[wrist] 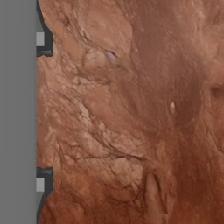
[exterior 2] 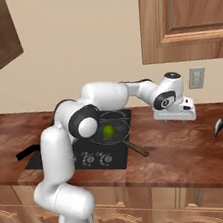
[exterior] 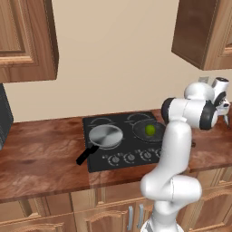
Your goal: Place both pans onto different burners. Then place the lime and the fish on different pans.
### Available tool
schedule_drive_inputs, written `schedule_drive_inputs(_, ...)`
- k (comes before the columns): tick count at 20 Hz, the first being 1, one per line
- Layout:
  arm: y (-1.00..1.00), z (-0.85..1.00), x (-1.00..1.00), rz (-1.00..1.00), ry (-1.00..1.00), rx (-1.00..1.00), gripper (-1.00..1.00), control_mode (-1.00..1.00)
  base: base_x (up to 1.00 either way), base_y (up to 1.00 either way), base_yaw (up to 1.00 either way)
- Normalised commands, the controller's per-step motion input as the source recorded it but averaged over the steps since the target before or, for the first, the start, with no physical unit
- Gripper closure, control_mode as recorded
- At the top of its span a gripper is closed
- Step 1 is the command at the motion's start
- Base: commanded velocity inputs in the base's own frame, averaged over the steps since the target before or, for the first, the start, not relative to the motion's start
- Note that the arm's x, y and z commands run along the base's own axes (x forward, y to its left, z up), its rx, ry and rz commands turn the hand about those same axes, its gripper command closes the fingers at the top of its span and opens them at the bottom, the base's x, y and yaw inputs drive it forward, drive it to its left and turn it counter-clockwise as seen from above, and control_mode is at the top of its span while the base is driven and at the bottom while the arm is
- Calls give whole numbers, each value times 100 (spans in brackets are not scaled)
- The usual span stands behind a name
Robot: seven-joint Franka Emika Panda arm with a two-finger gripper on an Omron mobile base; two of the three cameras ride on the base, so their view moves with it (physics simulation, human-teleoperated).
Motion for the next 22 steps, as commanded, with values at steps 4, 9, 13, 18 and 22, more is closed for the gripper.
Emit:
schedule_drive_inputs(4,-28,0,8,0,0,0,-100,-100,0,0,0)
schedule_drive_inputs(9,-28,0,4,0,0,0,-100,-100,0,0,0)
schedule_drive_inputs(13,-29,0,8,0,0,0,-100,-100,0,0,0)
schedule_drive_inputs(18,-32,0,6,0,0,0,-100,-100,0,0,0)
schedule_drive_inputs(22,-33,0,7,0,0,0,-100,-100,0,0,0)
